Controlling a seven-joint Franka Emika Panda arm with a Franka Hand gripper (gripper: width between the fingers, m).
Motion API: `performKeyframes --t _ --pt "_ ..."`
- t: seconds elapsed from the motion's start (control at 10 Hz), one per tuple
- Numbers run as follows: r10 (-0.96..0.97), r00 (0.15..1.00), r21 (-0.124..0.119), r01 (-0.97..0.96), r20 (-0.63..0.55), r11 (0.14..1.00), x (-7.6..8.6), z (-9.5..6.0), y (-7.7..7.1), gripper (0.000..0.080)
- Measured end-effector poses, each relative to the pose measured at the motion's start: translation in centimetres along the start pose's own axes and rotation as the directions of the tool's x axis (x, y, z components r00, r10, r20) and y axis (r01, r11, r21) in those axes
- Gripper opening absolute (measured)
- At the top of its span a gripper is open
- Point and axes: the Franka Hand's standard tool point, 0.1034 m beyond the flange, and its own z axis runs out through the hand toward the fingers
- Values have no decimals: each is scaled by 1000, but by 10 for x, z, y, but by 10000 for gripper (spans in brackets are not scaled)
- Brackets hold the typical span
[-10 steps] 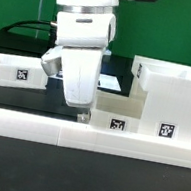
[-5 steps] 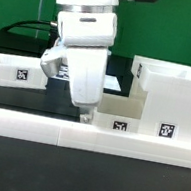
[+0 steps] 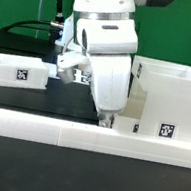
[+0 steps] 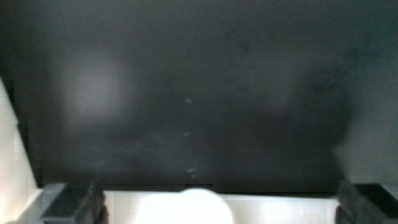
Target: Assemble drawer
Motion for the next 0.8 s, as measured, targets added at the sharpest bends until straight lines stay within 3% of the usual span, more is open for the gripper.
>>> performKeyframes --t 0.2,0.6,0.8 --pt "13 1000 2 -13 -2 1000 2 1 -1 648" --pt "-32 999 11 32 -20 999 29 8 3 648" --pt "13 1000 10 -12 -17 1000 31 8 4 648"
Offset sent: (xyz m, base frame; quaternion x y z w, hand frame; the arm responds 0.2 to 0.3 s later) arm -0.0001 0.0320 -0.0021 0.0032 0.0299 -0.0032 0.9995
